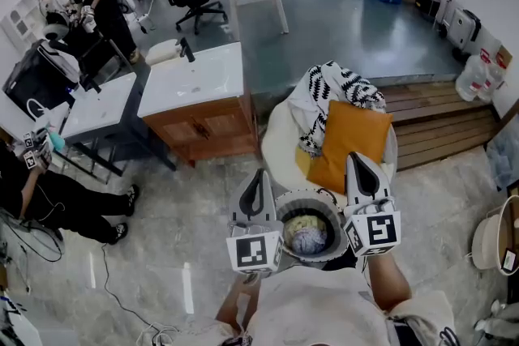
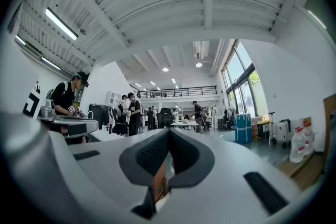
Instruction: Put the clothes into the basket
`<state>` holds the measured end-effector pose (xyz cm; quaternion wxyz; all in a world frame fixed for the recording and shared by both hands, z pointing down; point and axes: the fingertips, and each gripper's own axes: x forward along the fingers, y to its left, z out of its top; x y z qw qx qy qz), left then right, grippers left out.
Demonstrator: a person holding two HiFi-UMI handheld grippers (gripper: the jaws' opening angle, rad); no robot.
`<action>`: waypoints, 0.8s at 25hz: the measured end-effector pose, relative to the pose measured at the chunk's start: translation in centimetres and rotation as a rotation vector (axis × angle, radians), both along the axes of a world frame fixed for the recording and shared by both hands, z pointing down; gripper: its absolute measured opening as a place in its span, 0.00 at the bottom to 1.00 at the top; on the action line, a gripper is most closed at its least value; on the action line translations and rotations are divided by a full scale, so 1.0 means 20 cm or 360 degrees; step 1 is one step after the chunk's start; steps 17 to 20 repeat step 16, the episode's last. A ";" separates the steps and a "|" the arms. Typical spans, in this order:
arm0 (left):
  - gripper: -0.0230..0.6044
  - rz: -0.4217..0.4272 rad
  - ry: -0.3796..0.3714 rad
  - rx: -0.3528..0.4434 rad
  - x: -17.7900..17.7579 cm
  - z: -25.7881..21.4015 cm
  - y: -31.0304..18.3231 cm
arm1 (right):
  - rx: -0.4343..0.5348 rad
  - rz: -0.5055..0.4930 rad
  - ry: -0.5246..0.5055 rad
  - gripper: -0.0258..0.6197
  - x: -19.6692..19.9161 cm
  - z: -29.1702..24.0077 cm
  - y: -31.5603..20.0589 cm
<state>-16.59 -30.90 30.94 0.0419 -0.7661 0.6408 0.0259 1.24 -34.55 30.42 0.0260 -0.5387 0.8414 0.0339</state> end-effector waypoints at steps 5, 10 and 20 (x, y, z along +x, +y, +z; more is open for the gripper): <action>0.04 -0.0004 0.0015 0.0010 -0.02 0.01 -0.01 | 0.0004 0.0000 0.0008 0.02 -0.02 0.01 -0.01; 0.04 -0.0003 0.0009 -0.0001 -0.02 0.03 -0.01 | 0.0014 0.0000 0.0010 0.02 -0.02 0.02 -0.01; 0.04 -0.0006 0.0008 0.0010 -0.04 0.00 -0.04 | 0.0017 0.0002 0.0019 0.02 -0.04 0.00 -0.04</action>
